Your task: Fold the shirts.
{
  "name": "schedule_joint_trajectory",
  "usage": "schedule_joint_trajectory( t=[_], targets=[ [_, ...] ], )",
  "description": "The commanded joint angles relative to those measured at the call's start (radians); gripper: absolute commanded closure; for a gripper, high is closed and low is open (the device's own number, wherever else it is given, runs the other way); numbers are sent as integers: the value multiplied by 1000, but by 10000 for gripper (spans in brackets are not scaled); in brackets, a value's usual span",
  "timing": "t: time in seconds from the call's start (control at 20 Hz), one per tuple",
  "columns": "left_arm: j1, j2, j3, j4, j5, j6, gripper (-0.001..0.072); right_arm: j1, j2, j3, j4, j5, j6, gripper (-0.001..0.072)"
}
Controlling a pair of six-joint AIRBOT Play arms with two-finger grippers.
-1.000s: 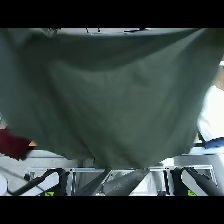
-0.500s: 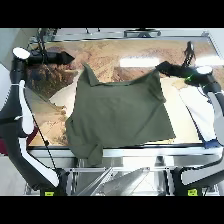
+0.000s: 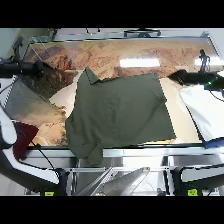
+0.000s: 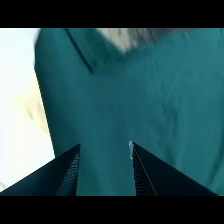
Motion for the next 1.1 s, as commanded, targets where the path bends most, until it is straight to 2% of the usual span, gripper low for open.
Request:
schedule_joint_trajectory(
  t=[0.0,0.15,0.2,0.25,0.35,0.5,0.8,0.9,1.05],
  targets=[
    [29,211,-430,98,-105,-53,375,-72,118,-169,-158,177,44,417],
    [29,409,-901,176,-7,-53,375,-168,252,-379,-262,160,43,411],
    [29,454,-1016,197,6,-59,374,-204,286,-426,-305,135,44,382],
    [29,489,-1110,235,16,-77,374,-237,309,-463,-332,115,44,299],
    [29,550,-1253,337,53,-132,374,-301,324,-505,-337,103,43,296],
    [31,631,-1335,451,114,-199,374,-356,322,-513,-343,102,44,296],
    [30,702,-1340,436,241,-191,374,-368,318,-515,-343,77,44,296],
    [29,654,-1340,377,258,-129,374,-368,301,-515,-343,76,40,296],
    [29,546,-1340,155,281,62,375,-368,268,-515,-343,87,40,296]
  ],
)
